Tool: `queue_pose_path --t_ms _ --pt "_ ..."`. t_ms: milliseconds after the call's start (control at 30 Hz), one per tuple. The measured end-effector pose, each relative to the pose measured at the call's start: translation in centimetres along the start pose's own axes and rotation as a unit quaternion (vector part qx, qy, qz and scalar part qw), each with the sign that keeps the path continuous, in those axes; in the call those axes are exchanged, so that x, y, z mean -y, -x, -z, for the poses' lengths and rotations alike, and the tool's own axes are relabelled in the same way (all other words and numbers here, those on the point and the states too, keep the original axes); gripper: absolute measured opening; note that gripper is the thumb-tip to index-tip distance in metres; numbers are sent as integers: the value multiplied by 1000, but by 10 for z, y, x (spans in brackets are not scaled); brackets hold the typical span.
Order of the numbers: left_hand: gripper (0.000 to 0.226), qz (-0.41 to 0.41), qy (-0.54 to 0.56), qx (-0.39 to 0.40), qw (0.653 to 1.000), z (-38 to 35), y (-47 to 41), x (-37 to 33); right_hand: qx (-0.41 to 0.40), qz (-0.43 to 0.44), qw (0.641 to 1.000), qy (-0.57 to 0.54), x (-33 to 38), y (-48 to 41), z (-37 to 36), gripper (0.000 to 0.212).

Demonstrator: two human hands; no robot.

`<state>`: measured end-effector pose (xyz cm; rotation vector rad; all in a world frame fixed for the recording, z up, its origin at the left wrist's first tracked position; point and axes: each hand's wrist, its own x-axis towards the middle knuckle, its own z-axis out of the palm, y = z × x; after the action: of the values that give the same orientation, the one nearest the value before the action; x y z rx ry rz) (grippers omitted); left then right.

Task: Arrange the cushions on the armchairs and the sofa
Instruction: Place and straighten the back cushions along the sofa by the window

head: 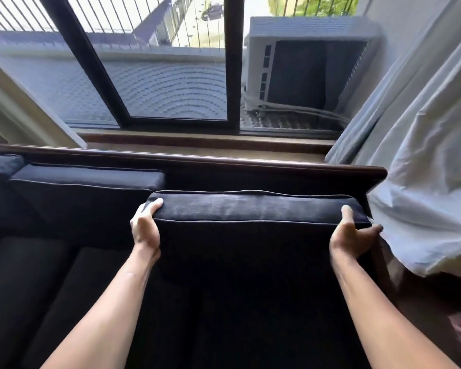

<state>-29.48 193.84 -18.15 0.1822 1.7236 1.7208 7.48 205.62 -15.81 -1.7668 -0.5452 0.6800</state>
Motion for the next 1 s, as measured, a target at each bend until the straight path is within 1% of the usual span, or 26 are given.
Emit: queue_pose_path --t_ms 67,200,300,367,433,533,600,667,767,833,900,933,1000 --pt "17 -2 -1 2 1000 -29 0 9 -1 7 1000 3 -2 -30 -3 65" --pt "17 -2 -6 4 1000 -82 -11 21 -10 8 1000 12 -8 -83 -16 53" --pt "28 15 -6 16 1000 -113 -24 33 -14 6 1000 15 -10 -114 -24 52" --pt "25 22 0 24 999 -130 -28 43 -15 6 1000 12 -13 -133 -30 55" --pt "20 24 1 32 999 -143 -31 53 -12 13 1000 16 -16 -149 -38 58" --pt "29 24 2 34 999 -158 -45 61 -5 15 999 28 -29 -166 -50 58" --pt "30 27 -15 33 999 -165 -52 64 -5 7 999 43 -40 -173 -53 53" --pt "26 31 -25 29 999 -169 -54 72 2 10 998 55 -50 -176 -56 52" --pt "16 25 -42 15 999 -163 -60 88 1 38 998 46 -64 -178 -63 54" --pt "18 2 -78 1 997 -160 -67 96 -12 64 997 41 -72 -178 -67 53" --pt "27 -24 -137 -22 990 -163 -69 99 -15 78 996 46 -77 -177 -70 48" --pt "35 -35 -180 -45 982 -165 -67 100 -11 81 995 49 -78 -175 -69 47" --pt "48 -43 -270 -97 957 -169 -61 99 0 103 993 59 -80 -173 -68 51"
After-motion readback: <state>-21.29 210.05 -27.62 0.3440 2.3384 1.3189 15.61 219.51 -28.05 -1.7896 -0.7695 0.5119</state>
